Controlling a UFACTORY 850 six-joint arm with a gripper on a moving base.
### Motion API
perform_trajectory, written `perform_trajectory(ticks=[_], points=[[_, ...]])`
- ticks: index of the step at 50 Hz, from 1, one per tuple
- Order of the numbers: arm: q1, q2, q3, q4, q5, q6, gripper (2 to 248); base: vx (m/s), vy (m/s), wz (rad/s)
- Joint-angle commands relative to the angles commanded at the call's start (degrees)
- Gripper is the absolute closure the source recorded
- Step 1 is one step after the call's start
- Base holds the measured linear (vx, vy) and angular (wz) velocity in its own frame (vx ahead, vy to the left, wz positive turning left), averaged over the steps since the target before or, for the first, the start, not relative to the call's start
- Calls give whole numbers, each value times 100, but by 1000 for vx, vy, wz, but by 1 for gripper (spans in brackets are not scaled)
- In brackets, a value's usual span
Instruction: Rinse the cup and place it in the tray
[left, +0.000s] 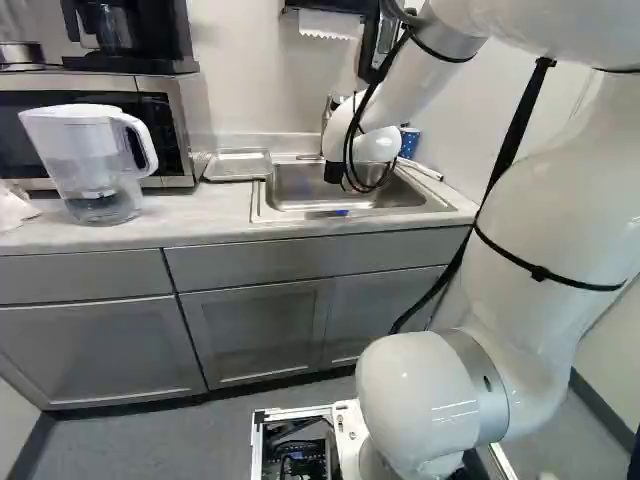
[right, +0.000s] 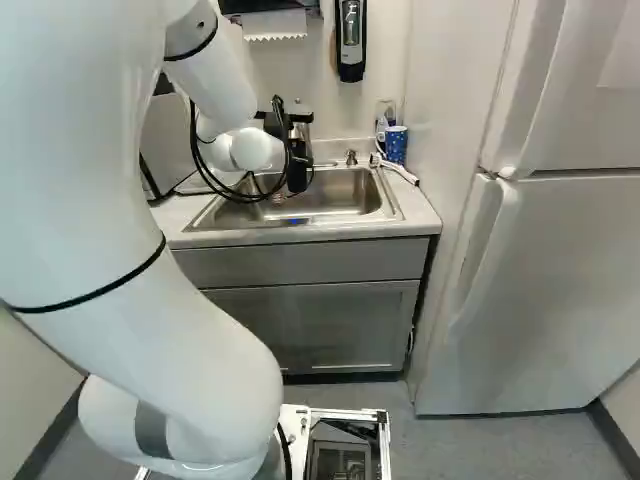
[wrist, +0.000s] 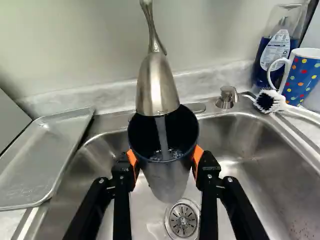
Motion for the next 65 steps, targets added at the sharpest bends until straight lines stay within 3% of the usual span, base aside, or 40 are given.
perform_trajectory(ticks=[65], points=[[0, 0, 0, 0, 0, 0, 128, 0, 0, 0]])
